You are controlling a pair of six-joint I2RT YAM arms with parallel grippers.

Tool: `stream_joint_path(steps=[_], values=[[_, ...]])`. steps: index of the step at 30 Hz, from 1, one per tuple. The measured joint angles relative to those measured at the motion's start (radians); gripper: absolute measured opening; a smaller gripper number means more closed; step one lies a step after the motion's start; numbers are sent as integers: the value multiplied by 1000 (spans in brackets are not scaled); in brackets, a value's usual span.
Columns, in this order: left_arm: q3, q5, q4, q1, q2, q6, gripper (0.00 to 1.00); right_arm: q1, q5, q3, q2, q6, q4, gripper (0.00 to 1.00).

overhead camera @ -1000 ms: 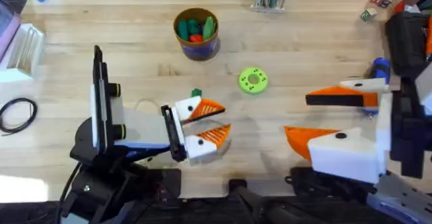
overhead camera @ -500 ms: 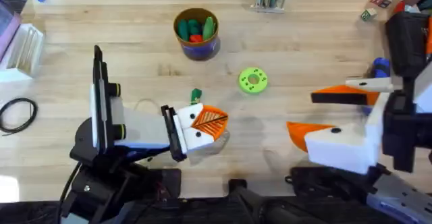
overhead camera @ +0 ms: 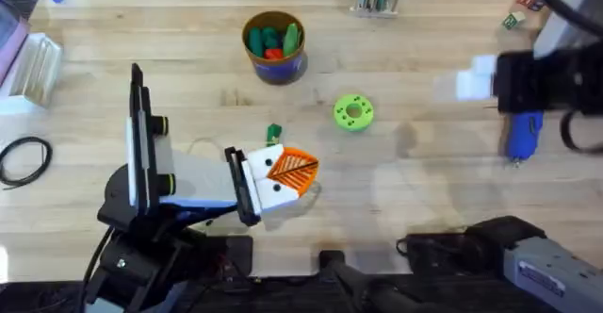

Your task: Pick up the gripper from the table and insert it into the empty holder that is missing its gripper. Then pick up a screw, insert it into the mounting hole, and use the screwdriver to tighten it. Finally, clean up the table by picking up the vegetable and placing it into the bucket.

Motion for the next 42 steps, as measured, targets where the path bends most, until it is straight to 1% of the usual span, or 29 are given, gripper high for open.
stream_joint_path(steps=[4,8,12,18,22,28,35,42], values=[[0,0,0,0,0,0,15,-208,16,0,134,-29,118,988],[0,0,0,0,0,0,15,-397,27,0,246,-61,173,989],[0,0,0,0,0,0,15,-540,35,0,331,-108,200,989],[0,0,0,0,0,0,15,-688,34,0,449,-151,266,989],[0,0,0,0,0,0,15,-749,8,0,538,-159,331,989],[0,0,0,0,0,0,15,-781,-2,0,654,-165,413,989],[0,0,0,0,0,0,15,-789,-13,0,710,-170,501,989],[0,0,0,0,0,0,15,-825,-43,0,763,-174,502,989]])
